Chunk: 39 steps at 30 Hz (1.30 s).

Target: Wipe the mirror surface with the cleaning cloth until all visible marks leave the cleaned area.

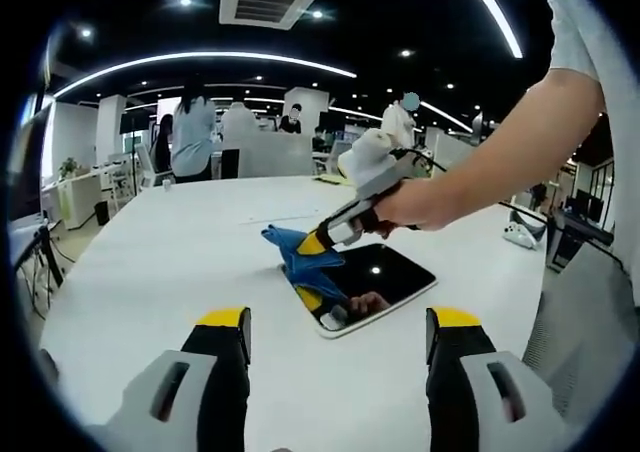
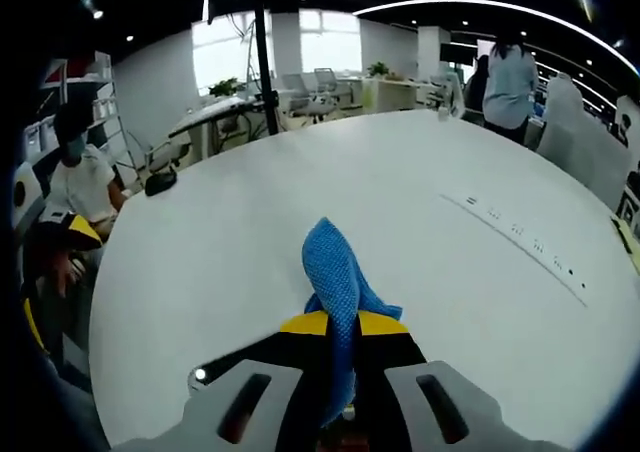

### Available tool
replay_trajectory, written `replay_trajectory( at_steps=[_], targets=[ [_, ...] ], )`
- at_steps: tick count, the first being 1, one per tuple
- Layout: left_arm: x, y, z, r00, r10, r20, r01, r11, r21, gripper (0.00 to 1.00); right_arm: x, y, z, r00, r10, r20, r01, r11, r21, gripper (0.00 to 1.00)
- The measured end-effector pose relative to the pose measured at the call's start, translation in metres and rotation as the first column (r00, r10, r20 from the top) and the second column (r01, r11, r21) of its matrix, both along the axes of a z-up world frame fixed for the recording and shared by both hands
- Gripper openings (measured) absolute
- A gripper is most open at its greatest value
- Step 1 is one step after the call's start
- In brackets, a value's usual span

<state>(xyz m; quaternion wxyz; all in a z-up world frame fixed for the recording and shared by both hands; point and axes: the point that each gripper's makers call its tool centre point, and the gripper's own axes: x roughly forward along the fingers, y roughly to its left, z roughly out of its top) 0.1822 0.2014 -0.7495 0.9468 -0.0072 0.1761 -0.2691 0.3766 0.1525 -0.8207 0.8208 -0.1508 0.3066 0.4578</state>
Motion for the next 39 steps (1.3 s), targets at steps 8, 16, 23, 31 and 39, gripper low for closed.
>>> replay_trajectory(
  at_steps=[8, 16, 23, 31, 39],
  targets=[
    [0.000, 0.002, -0.003, 1.000, -0.002, -0.010, 0.002, 1.000, -0.003, 0.71, 0.000, 0.006, -0.009, 1.000, -0.015, -0.014, 0.015, 1.000, -0.001, 0.03],
    [0.001, 0.004, -0.009, 1.000, 0.004, -0.027, -0.004, 1.000, -0.007, 0.71, 0.004, 0.009, -0.016, 0.999, -0.044, -0.023, 0.044, 0.999, 0.017, 0.03],
    [0.000, 0.004, -0.015, 0.999, 0.002, -0.044, -0.002, 1.000, -0.006, 0.71, 0.005, 0.011, -0.024, 0.999, -0.048, -0.011, 0.048, 0.999, 0.024, 0.03],
    [0.008, 0.000, -0.015, 0.999, -0.010, -0.043, 0.010, 1.000, -0.005, 0.70, 0.003, 0.011, -0.022, 1.000, -0.024, -0.002, 0.025, 1.000, 0.015, 0.02],
    [0.015, 0.000, -0.004, 1.000, -0.007, -0.015, 0.007, 1.000, -0.009, 0.70, 0.003, 0.010, -0.022, 1.000, -0.013, 0.004, 0.013, 1.000, 0.008, 0.02]
  ],
)
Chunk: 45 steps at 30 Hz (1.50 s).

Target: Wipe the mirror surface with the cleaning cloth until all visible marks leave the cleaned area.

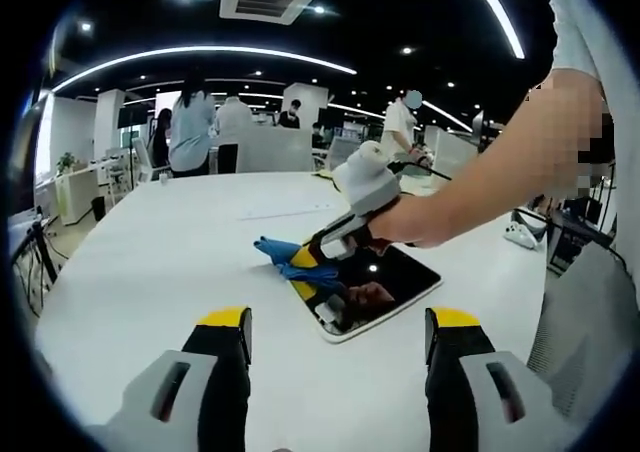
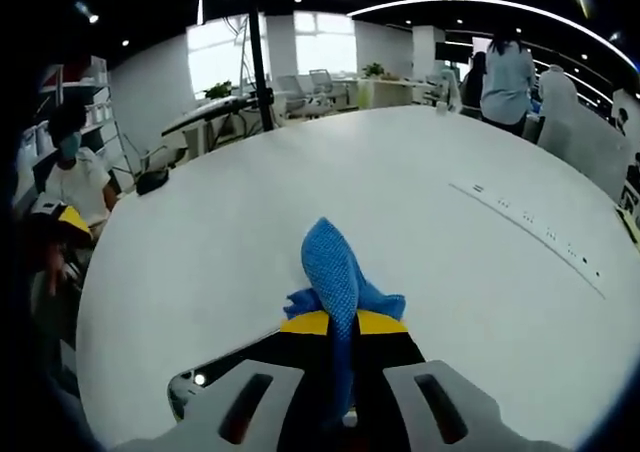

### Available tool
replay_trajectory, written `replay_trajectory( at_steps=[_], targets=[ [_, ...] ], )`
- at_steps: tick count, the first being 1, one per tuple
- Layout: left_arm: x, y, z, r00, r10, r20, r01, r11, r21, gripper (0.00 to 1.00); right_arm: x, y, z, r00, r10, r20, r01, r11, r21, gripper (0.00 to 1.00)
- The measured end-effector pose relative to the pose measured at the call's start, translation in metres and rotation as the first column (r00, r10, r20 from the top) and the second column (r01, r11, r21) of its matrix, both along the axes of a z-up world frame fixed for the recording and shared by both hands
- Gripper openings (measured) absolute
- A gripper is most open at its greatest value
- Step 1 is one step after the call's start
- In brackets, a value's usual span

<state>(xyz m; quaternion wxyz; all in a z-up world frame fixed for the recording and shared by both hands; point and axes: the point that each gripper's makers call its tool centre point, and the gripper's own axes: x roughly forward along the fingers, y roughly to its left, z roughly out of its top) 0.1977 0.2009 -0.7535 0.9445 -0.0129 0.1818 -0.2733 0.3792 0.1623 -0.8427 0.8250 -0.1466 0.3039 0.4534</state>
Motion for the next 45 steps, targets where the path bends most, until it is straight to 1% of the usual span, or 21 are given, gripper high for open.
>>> replay_trajectory(
  at_steps=[8, 10, 13, 16, 22, 35, 45],
  targets=[
    [-0.001, 0.006, 0.000, 1.000, 0.013, -0.003, -0.013, 1.000, 0.004, 0.70, -0.001, -0.001, -0.001, 1.000, 0.004, 0.001, -0.004, 1.000, 0.000, 0.02],
    [-0.002, 0.007, -0.001, 1.000, 0.011, -0.005, -0.011, 1.000, 0.015, 0.70, -0.001, -0.001, -0.001, 1.000, 0.002, 0.001, -0.002, 1.000, -0.001, 0.02],
    [0.000, 0.011, 0.003, 1.000, 0.021, 0.002, -0.021, 1.000, 0.013, 0.70, -0.001, -0.001, -0.001, 1.000, 0.005, 0.001, -0.005, 1.000, -0.002, 0.02],
    [0.000, 0.012, 0.003, 1.000, 0.023, 0.004, -0.023, 1.000, 0.019, 0.70, -0.001, -0.002, -0.001, 1.000, 0.003, 0.004, -0.003, 1.000, -0.005, 0.02],
    [-0.002, 0.010, 0.004, 1.000, 0.022, 0.004, -0.022, 1.000, 0.018, 0.70, 0.000, -0.004, -0.001, 1.000, -0.001, 0.003, 0.001, 1.000, -0.012, 0.02],
    [-0.005, 0.006, 0.004, 1.000, 0.015, 0.005, -0.015, 1.000, 0.019, 0.70, 0.001, -0.018, -0.002, 1.000, -0.013, 0.002, 0.013, 0.999, -0.030, 0.02],
    [-0.005, 0.003, 0.006, 1.000, 0.006, 0.008, -0.006, 1.000, 0.019, 0.70, 0.001, -0.024, -0.001, 1.000, -0.023, 0.002, 0.023, 0.999, -0.033, 0.02]
  ],
)
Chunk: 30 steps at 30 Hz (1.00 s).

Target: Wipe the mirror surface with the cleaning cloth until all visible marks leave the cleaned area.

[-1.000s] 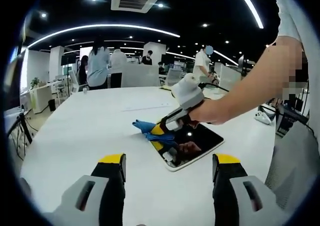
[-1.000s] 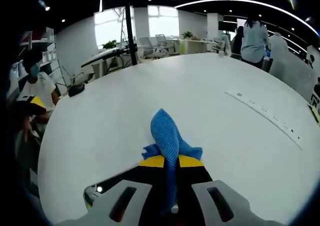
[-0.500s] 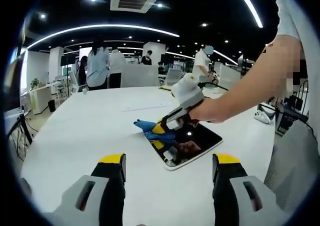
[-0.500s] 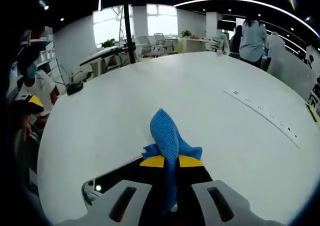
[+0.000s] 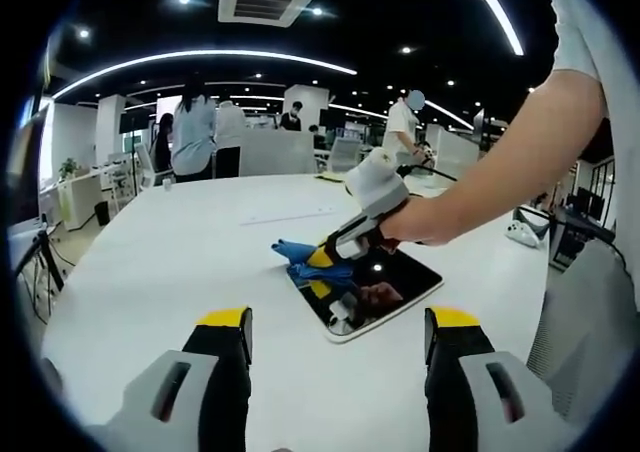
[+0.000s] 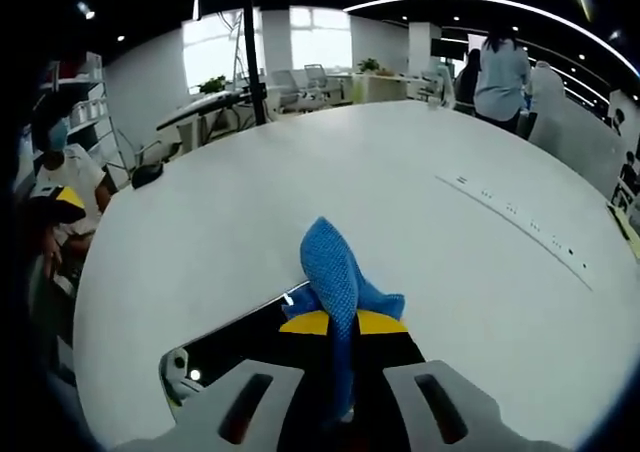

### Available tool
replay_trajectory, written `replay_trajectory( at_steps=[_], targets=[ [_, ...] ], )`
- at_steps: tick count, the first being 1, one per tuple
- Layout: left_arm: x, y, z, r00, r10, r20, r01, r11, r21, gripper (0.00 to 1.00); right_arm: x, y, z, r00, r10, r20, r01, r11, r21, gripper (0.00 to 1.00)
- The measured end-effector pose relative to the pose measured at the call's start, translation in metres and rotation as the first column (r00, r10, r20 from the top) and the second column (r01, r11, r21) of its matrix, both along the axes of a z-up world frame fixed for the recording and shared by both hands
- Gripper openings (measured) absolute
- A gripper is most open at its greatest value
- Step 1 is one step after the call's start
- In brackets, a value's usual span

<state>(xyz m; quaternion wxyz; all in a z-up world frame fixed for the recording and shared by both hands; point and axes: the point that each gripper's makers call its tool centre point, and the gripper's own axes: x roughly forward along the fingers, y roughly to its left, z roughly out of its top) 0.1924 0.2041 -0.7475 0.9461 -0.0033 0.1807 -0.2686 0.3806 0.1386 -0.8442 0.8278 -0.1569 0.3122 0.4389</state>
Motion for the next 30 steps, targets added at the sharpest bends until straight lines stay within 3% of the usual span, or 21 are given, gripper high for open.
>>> replay_trajectory(
  at_steps=[30],
  targets=[
    [0.001, -0.008, -0.001, 1.000, -0.015, 0.003, 0.015, 1.000, -0.009, 0.70, 0.004, -0.035, 0.000, 0.999, -0.040, 0.006, 0.040, 0.999, -0.021, 0.02]
  ],
)
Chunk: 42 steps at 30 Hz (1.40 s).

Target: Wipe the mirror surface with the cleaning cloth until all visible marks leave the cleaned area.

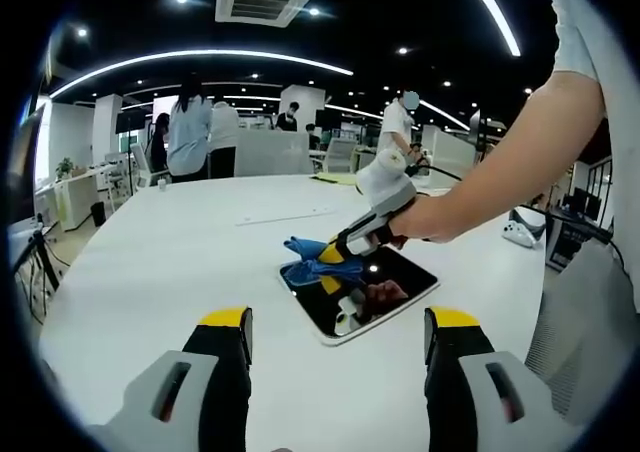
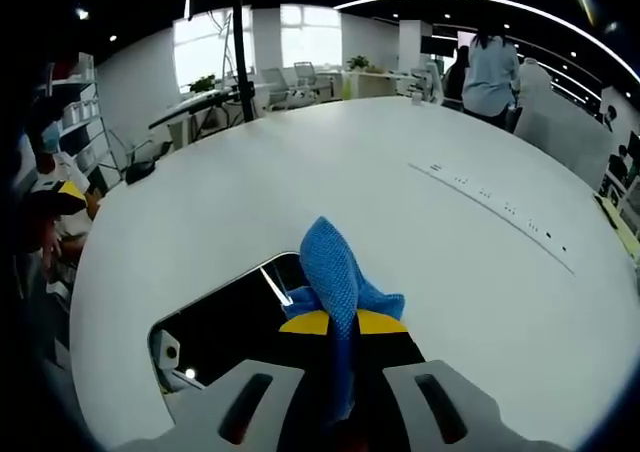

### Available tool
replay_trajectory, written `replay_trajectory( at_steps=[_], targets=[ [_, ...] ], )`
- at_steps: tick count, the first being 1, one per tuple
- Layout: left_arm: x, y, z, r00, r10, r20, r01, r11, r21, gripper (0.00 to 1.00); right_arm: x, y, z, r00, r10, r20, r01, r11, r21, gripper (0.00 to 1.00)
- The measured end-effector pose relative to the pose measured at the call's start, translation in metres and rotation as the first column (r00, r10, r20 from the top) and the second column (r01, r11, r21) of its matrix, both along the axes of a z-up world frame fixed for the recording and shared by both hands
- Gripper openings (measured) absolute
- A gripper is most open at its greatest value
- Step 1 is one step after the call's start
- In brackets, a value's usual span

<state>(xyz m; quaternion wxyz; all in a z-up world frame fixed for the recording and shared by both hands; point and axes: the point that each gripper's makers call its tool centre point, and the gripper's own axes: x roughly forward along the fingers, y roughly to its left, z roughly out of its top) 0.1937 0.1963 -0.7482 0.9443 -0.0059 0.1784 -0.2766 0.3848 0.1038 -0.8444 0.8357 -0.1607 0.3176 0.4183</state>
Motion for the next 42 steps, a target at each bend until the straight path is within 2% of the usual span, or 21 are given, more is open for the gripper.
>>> replay_trajectory(
  at_steps=[42],
  targets=[
    [0.001, -0.001, 0.000, 1.000, -0.004, 0.008, 0.004, 1.000, 0.008, 0.68, 0.001, -0.043, 0.000, 0.999, -0.044, 0.016, 0.045, 0.998, -0.037, 0.02]
  ],
)
